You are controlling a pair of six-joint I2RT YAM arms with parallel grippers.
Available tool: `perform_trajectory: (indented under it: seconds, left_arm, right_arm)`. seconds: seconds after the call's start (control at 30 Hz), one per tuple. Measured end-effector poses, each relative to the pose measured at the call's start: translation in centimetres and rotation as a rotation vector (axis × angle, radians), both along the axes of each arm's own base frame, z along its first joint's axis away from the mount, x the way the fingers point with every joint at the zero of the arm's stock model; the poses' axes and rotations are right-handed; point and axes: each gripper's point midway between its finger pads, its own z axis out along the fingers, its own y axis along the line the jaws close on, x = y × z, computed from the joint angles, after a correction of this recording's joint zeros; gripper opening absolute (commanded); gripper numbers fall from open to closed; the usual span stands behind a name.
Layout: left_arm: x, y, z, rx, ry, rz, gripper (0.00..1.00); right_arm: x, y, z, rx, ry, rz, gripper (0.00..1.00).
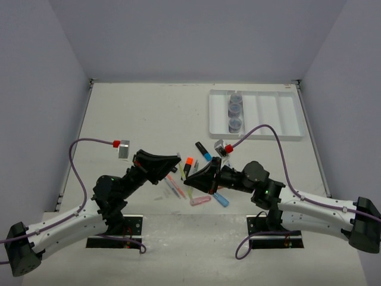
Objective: Sort the stationery into containers
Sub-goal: Close the pen cap on the pen.
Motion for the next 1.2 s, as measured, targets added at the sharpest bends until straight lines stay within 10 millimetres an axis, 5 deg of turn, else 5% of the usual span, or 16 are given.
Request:
perform_trajectory:
  seconds: [0.5,1.2]
  left_arm:
    - [0.2,0.6,0.4,-0.018,0.004,0.027,0.00]
    - [0.8,-0.3,-2.3,0.023,0.073,0.015,0.00]
  right_arm:
    - [-0.4,-0.1,0.6,0.009,-0.009,0.012,0.00]
    - [0.3,-0.2,0.1,-0.012,-0.007,-0.032,0.00]
